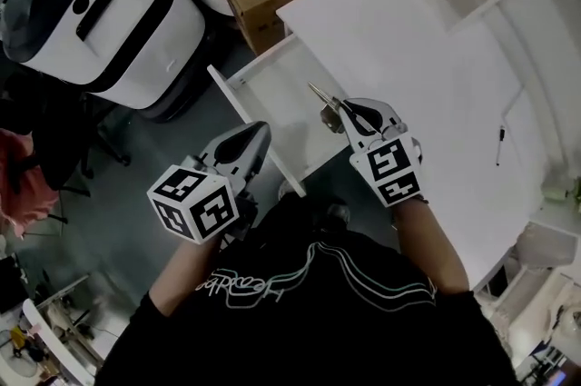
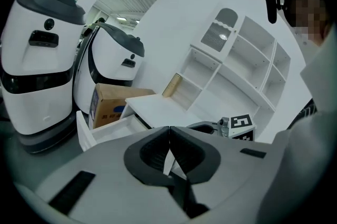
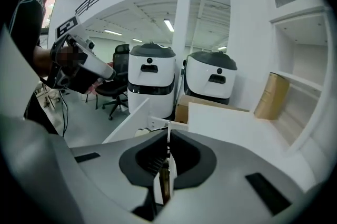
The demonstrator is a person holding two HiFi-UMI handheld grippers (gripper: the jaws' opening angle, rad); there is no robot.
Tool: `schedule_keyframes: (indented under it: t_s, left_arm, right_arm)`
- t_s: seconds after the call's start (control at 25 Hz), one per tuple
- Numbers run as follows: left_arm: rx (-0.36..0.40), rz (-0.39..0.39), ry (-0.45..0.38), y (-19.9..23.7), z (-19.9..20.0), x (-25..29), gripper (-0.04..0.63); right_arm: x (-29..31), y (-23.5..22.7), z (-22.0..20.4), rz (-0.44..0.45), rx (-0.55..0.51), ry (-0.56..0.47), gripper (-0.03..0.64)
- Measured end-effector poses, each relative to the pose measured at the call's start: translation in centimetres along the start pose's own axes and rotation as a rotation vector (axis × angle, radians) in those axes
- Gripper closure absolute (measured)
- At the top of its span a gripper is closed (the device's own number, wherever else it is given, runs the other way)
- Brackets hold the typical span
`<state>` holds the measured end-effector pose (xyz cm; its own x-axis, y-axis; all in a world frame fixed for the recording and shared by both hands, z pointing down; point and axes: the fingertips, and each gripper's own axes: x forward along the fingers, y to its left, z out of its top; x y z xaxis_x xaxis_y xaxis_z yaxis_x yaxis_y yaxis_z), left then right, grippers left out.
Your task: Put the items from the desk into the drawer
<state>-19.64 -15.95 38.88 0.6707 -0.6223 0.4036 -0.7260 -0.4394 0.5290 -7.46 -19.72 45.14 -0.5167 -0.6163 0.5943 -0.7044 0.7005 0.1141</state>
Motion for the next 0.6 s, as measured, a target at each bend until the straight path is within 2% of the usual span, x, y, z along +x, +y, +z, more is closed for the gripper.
schedule_keyframes:
  t_s: [0.32, 0.6]
  left_arm:
    - [-0.094, 0.117, -0.014, 9.3, 0.0, -1.3, 0.574]
    - [-0.148, 0.18, -0.018, 13.2, -0.8, -2.7, 0.574]
  right_arm:
    - [12.1, 3.1, -1.8, 0.07, 0.004, 0.111, 0.572]
    - [19.5, 3.5, -6.2, 0.044, 0.002, 0.216, 0.572]
